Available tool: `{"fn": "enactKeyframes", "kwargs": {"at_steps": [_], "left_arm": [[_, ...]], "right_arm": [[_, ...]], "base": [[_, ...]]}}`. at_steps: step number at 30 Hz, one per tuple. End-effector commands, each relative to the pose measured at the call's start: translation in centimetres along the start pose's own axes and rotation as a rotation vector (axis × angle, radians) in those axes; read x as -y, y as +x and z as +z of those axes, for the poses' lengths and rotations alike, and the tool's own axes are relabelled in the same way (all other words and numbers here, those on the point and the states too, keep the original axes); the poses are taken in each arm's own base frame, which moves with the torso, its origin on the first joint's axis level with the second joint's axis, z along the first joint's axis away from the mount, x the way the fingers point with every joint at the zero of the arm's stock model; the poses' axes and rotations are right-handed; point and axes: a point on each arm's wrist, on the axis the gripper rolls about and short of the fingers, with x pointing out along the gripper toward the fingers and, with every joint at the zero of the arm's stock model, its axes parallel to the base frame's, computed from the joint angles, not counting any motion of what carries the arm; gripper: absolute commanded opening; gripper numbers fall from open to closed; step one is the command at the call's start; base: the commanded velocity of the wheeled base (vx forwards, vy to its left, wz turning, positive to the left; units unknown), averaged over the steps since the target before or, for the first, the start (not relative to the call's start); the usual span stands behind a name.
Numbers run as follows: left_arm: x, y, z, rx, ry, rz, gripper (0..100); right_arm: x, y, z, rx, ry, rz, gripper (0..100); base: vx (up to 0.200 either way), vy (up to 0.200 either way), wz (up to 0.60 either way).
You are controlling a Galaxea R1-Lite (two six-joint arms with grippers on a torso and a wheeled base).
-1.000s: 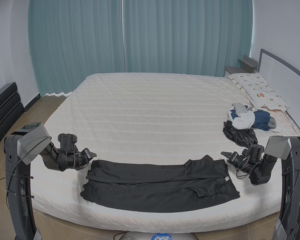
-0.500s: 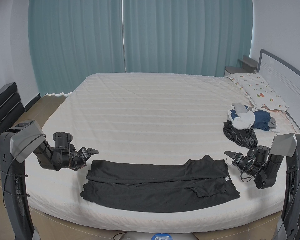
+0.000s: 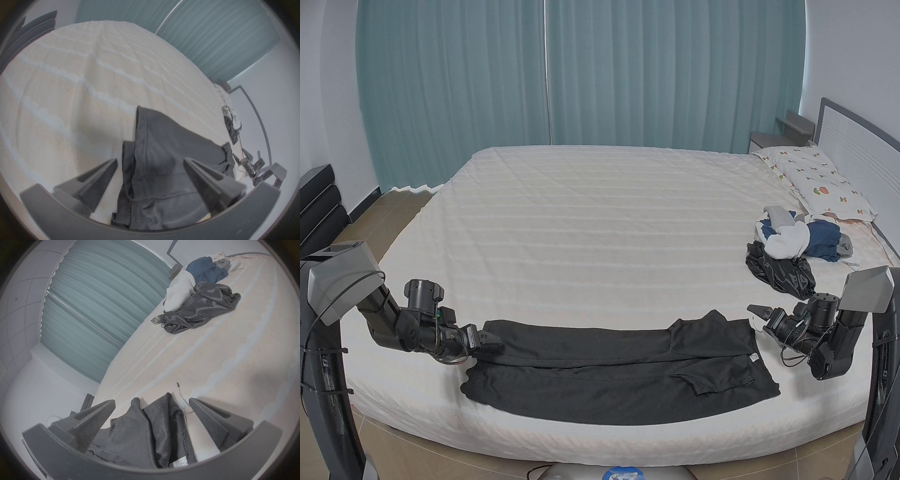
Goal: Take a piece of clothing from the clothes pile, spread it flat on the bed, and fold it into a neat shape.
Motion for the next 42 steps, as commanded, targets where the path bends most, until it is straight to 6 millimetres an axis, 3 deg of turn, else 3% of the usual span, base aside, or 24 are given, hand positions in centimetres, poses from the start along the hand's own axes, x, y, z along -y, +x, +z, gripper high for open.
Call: {"fn": "enactKeyframes", "kwargs": {"at_steps": [1, 8, 18, 19, 27, 31, 35, 42], "left_arm": [[0.0, -0.3, -0.2, -0.020, 0.023, 0.017, 0], [0.7, -1.9, 0.0, -0.041, 0.057, 0.091, 0], [0.4, -1.5, 0.0, -0.052, 0.083, 0.145, 0], [0.4, -1.5, 0.0, -0.054, 0.082, 0.145, 100], [0.6, -1.9, 0.7, -0.022, 0.076, 0.131, 100], [1.1, -1.3, 2.1, 0.032, 0.001, 0.108, 100], [2.4, 2.3, 2.3, 0.052, -0.056, 0.078, 100], [1.8, 4.3, 2.7, 0.080, -0.069, 0.090, 100]], "right_arm": [[0.1, 0.0, -0.1, -0.002, 0.001, -0.001, 100], [0.0, 0.0, -0.1, -0.004, 0.001, -0.001, 100], [0.1, 0.0, -0.2, -0.005, 0.002, -0.002, 100], [0.1, 0.0, -0.2, -0.005, 0.002, -0.002, 100], [0.1, 0.1, -0.1, -0.005, 0.002, -0.002, 100], [0.2, 0.2, -0.2, -0.007, 0.002, -0.003, 100], [0.2, 0.5, -0.3, -0.011, 0.001, -0.001, 100], [0.5, 0.8, -0.6, -0.015, 0.002, -0.003, 100]], "base": [[0.000, 0.000, 0.00], [0.000, 0.000, 0.00], [0.000, 0.000, 0.00], [0.000, 0.000, 0.00], [0.000, 0.000, 0.00], [0.000, 0.000, 0.00], [0.000, 0.000, 0.00], [0.000, 0.000, 0.00]]}}
